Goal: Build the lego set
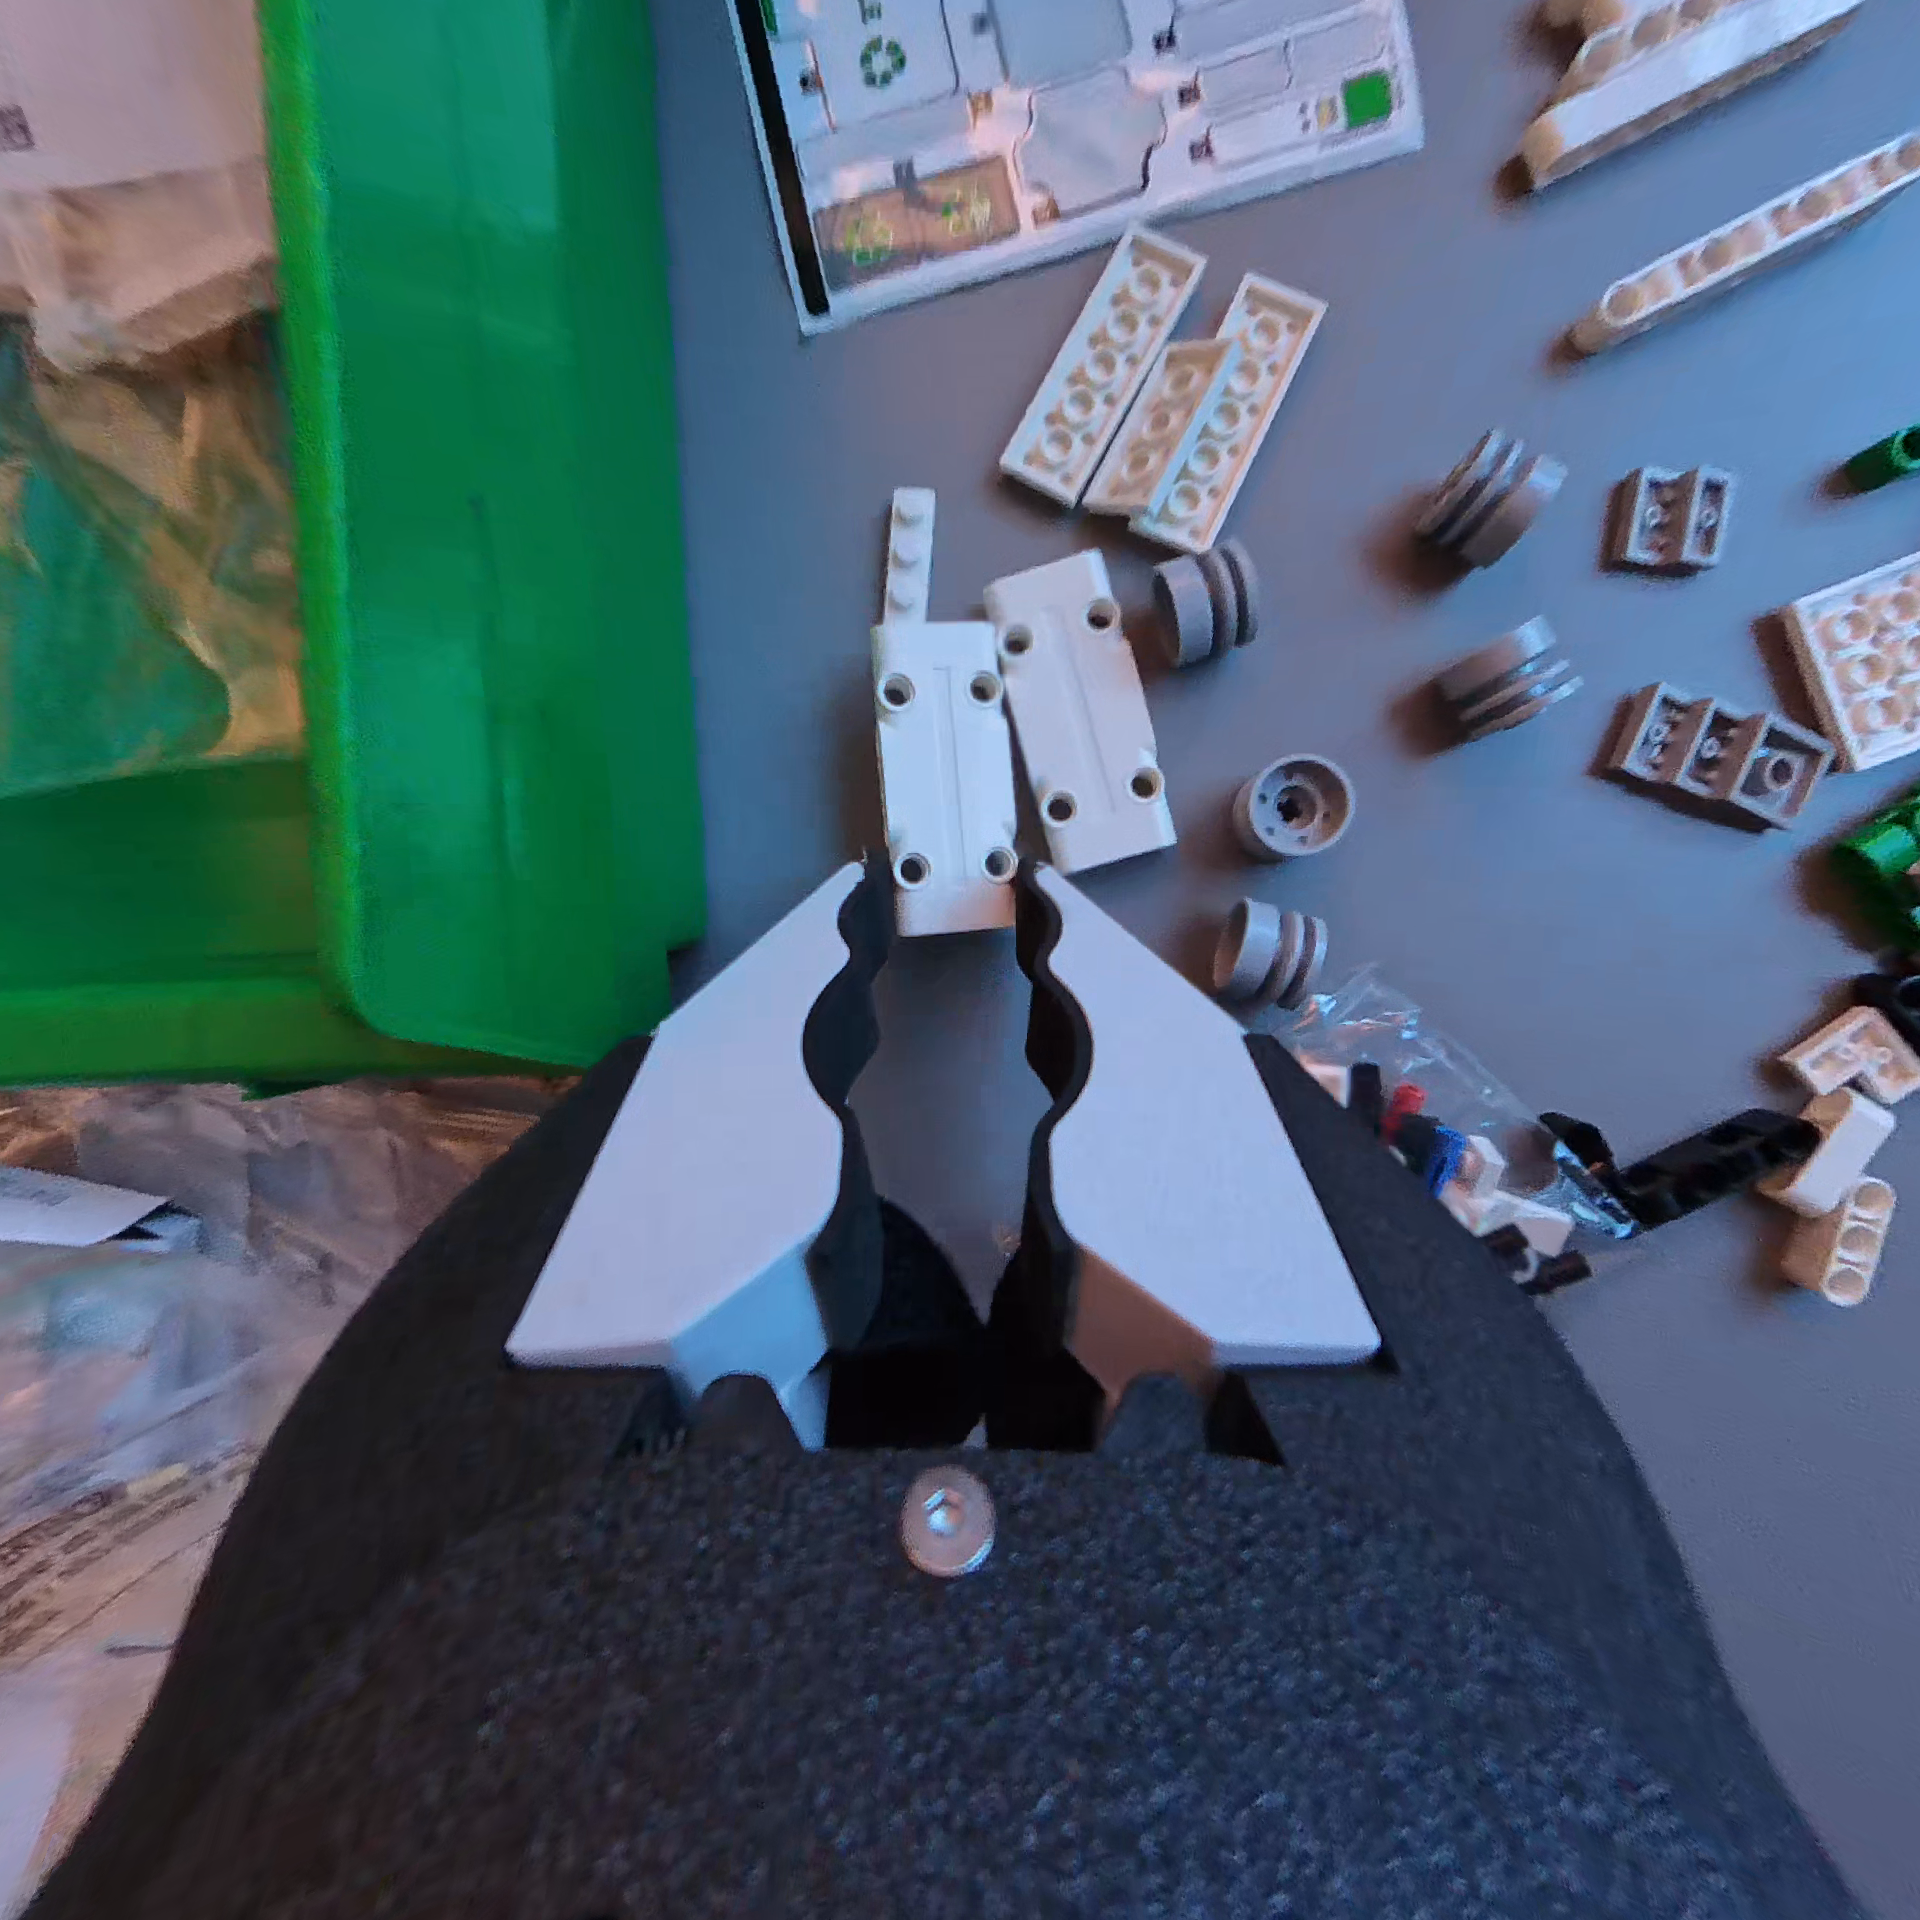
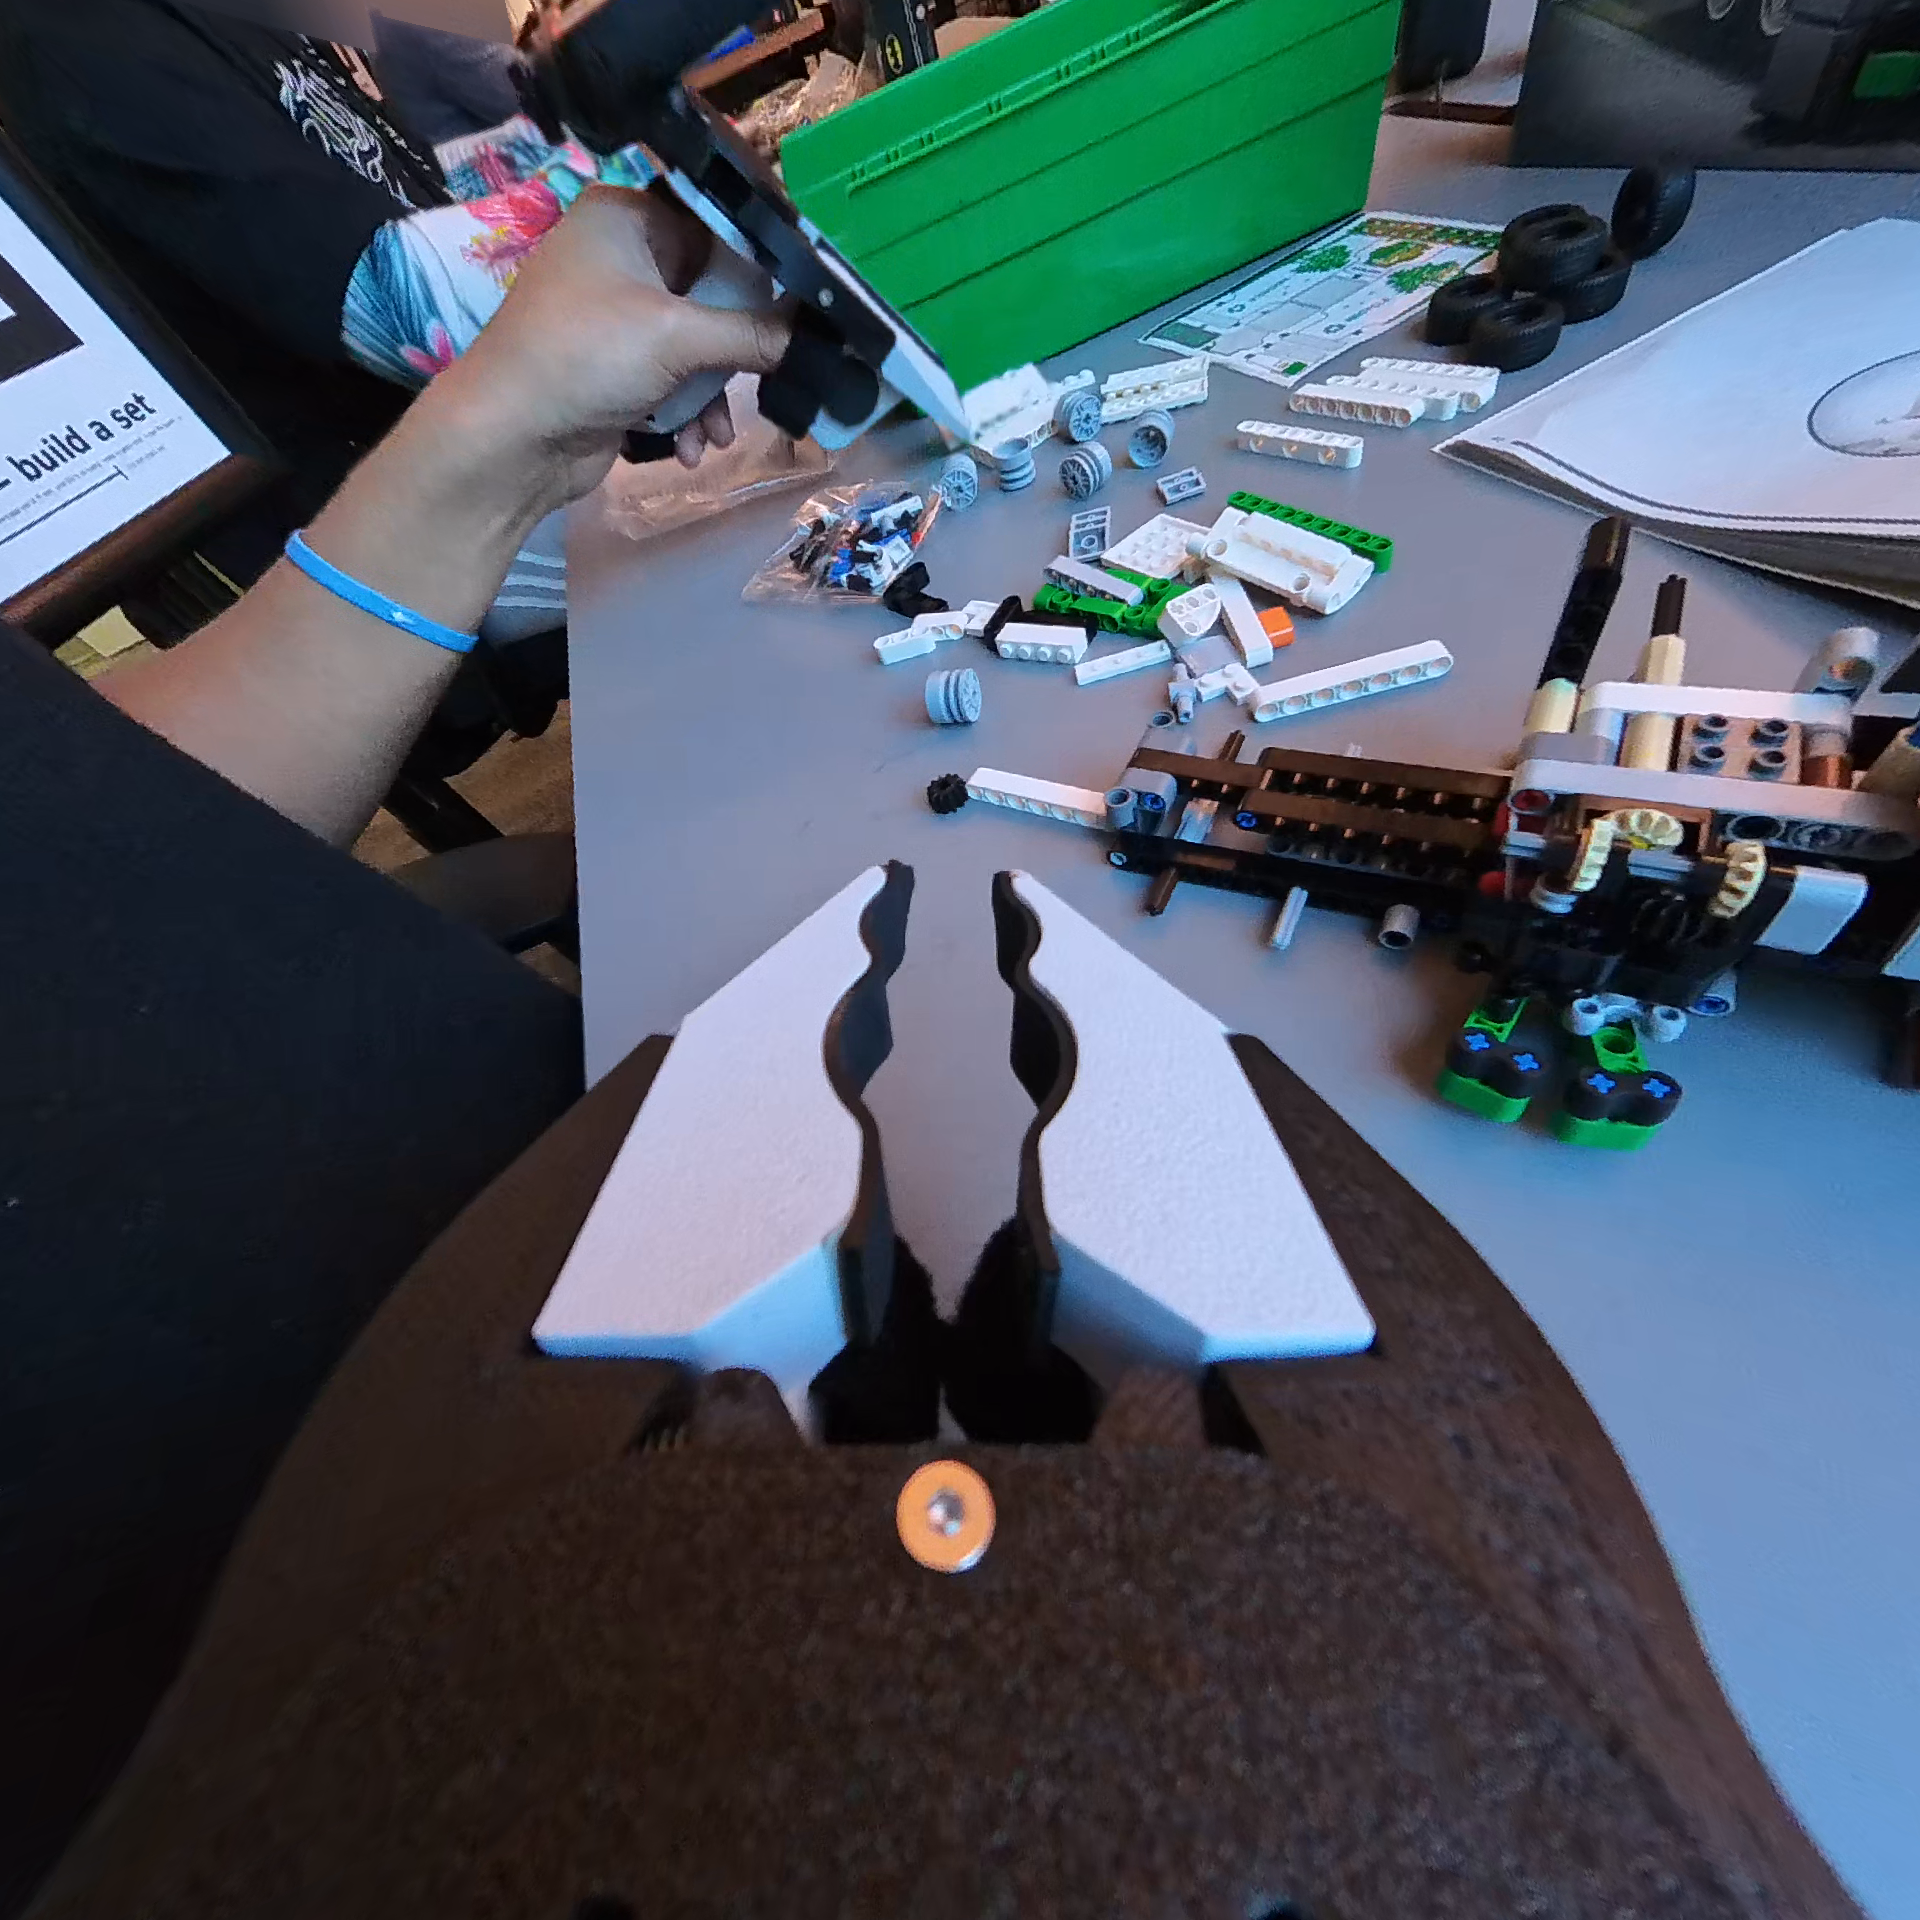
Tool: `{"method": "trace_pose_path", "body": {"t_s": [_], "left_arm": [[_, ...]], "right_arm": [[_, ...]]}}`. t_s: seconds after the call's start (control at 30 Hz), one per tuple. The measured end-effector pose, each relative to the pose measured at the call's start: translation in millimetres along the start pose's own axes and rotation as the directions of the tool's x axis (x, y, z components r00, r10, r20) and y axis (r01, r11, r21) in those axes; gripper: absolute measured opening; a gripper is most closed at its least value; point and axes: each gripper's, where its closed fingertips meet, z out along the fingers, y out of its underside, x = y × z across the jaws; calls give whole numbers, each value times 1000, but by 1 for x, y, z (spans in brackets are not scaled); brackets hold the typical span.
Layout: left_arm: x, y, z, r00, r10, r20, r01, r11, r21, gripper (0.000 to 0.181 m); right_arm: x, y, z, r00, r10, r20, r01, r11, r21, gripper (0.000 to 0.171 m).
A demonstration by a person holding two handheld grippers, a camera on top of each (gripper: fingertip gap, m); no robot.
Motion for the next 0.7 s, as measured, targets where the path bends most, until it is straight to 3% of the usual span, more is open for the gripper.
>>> {"method": "trace_pose_path", "body": {"t_s": [0.17,0.33,0.43,0.53,0.63,0.7], "left_arm": [[6,-7,-10,997,75,28,-77,995,71,25],[53,-30,-18,976,146,-159,-127,984,123,39],[46,-35,-5,979,185,-81,-179,980,85,38],[44,-43,7,983,166,-73,-161,984,72,33],[54,-43,18,980,117,-164,-111,993,45,30],[63,-39,21,971,115,-211,-112,993,29,14]], "right_arm": [[-2,3,4,1000,-13,4,13,1000,-22,15],[-6,-1,5,1000,-24,4,24,1000,-15,15],[-7,0,4,1000,-18,-2,18,1000,-12,15],[-8,1,4,1000,-15,-9,15,1000,-12,16],[-8,0,2,1000,-24,-19,24,1000,-9,15],[-8,-1,0,999,-24,-25,23,1000,-4,15]]}}
